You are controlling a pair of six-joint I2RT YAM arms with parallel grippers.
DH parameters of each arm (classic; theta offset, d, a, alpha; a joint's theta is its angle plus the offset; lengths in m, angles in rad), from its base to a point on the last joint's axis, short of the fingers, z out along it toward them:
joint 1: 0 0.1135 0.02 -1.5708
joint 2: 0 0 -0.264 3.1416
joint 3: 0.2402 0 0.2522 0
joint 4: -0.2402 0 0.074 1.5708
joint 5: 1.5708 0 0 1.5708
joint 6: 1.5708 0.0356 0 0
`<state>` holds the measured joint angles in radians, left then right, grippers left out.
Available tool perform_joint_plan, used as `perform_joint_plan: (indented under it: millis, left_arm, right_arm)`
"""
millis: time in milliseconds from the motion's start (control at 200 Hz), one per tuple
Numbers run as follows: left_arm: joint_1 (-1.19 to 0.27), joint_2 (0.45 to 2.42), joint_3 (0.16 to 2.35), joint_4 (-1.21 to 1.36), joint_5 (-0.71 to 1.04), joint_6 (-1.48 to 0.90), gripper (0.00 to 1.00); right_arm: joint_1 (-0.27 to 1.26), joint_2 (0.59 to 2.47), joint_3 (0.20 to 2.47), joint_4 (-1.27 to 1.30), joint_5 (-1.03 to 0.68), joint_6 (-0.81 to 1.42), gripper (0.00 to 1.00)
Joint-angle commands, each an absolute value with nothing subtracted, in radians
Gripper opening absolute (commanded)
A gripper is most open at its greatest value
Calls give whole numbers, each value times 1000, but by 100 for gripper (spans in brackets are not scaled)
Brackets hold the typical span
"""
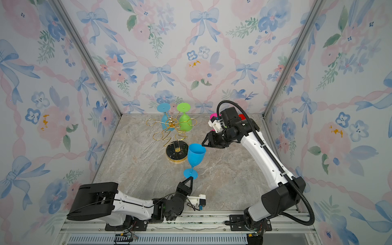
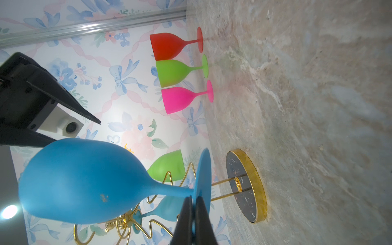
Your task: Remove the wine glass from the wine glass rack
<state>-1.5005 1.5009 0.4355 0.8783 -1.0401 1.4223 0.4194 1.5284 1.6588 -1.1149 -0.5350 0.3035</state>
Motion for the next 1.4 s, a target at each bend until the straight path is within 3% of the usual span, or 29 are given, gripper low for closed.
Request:
perform_joint_plan:
  millis: [0,340,1395]
  left_arm:
    - [-1506,1507,423,926,-1051,1446,0]
    - [-1506,1502,410,967,-1060,1504,0]
    - [-1503,1438,327,1031,-1064,1605,0]
  right_arm:
    - [439,1541,1697,-1160,-558,280,45]
    - [449,1571,1711,-1195,-578,264,34]
    - [497,1601,1679,-1234,-637,242,20]
